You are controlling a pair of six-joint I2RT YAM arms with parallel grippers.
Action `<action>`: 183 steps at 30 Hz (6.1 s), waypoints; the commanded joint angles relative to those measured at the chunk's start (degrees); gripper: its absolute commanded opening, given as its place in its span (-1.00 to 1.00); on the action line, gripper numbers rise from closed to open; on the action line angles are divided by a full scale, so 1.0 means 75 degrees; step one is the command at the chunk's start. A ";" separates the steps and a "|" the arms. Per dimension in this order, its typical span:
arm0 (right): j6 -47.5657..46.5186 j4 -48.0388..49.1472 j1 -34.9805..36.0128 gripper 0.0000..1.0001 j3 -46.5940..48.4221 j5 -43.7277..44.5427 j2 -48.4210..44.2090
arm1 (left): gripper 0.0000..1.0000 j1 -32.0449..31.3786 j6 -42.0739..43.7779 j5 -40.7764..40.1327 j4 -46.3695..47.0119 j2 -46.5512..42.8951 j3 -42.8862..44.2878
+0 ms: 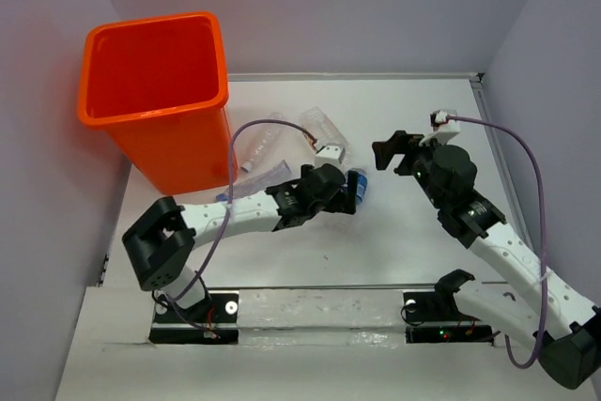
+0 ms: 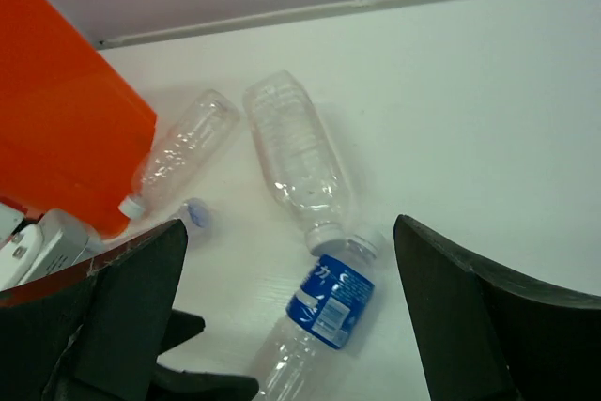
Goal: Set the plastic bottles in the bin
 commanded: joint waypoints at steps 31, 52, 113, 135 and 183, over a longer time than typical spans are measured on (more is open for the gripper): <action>0.1002 -0.1365 -0.0375 0.60 -0.0353 -0.0624 -0.1663 | -0.26 -0.0173 -0.0096 -0.0841 -0.0762 -0.3312 -0.0838; 0.5139 0.1789 0.2684 0.99 0.2691 0.1731 0.6726 | -0.17 0.0459 0.2118 -0.4064 -0.1784 -0.5402 0.2653; -0.1641 0.2665 0.3000 -0.97 0.4004 0.3291 0.2837 | 0.98 0.8042 0.1181 0.3786 -0.1149 -0.6851 0.0277; -0.5229 0.2490 0.3937 0.24 1.3580 0.1170 1.0606 | 0.97 0.7105 0.1731 0.6025 -0.2029 -0.8297 -0.1846; 0.0358 0.1588 -0.0093 0.92 -0.1630 -0.0870 -0.0819 | 0.98 0.3284 0.3348 -0.1897 -0.1197 0.2893 0.4668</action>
